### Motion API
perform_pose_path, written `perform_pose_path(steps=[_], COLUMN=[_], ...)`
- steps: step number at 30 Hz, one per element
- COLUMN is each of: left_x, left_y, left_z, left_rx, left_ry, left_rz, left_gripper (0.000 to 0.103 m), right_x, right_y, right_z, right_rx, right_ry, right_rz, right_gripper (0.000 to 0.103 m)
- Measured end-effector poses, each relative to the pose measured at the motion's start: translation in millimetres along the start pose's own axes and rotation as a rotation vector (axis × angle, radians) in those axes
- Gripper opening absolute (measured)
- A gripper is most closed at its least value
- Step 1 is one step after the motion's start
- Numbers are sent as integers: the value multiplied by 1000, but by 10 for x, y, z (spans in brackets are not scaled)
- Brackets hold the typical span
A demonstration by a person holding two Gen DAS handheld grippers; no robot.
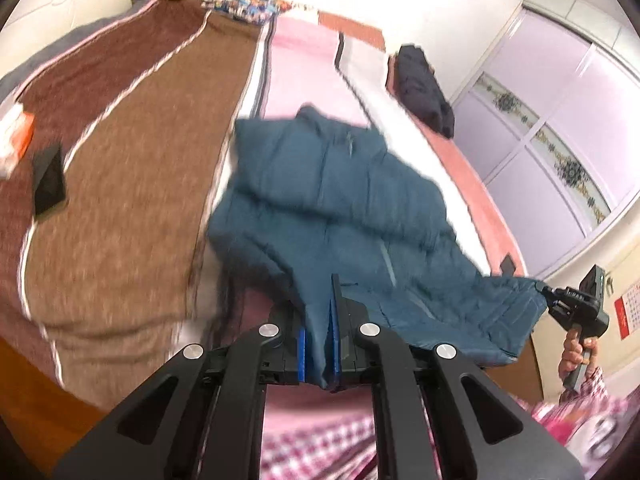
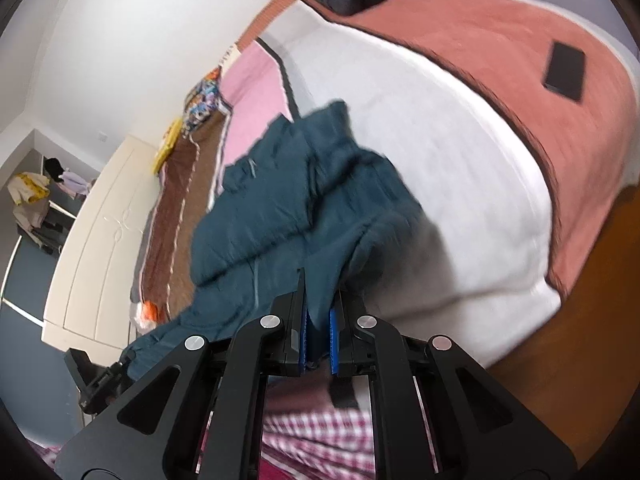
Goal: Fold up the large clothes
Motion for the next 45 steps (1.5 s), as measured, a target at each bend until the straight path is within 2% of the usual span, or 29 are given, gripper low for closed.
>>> perform_pose_path(steps=[8,15,20,25,29,34,37,40,42,45], left_x=[72,-53,-299,-592,-851,-1148,-1240,-1306,-1345,-1361], left_y=[1050,1936,2354,2501,2469,2367,2263,2190,2194,2300], left_z=[-470,-1247,-1947,-2731,-3273,-3820,-4033,-4125,-4108,-3960], left_rx=[89,123,110,59,11,-51,-81,-110,-115,-86], left_ry=[13,59,123,186,232,274,300,296,277,206], left_rz=[11,60,143,198,226,264,283,342,390,478], left_gripper=[9,9,9,9,9,9,14,16,21,28], right_x=[-541,-881,-948,-755,-535,-276,-119,-42,-40,-68], right_y=[907,1601,1912,1992,1909,1748,1638,1605,1670,1815], right_z=[-493,-1446,-2267,-3162,-3842,-4451,-4622,-4631,-4569,-4403], right_rx=[56,78,76,11,-46,-100,-130,-158,-162,-153], right_ry=[42,22,-45,-127,-178,-243,-268,-245,-193,-108], right_rz=[76,93,97,93,82,103,90,43,-2,-81], right_gripper=[9,9,9,9,9,9,13,20,27,38])
Point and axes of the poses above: each gripper's, at about its wrist camera, not at the fingertips, and z roughly against the way its jaws point, x to its right, y to its top, the point moved 6 cm from there along -z, roughly the way its jaws point, and after that the axes turned 12 degrees about x, right-handed, at the moved point
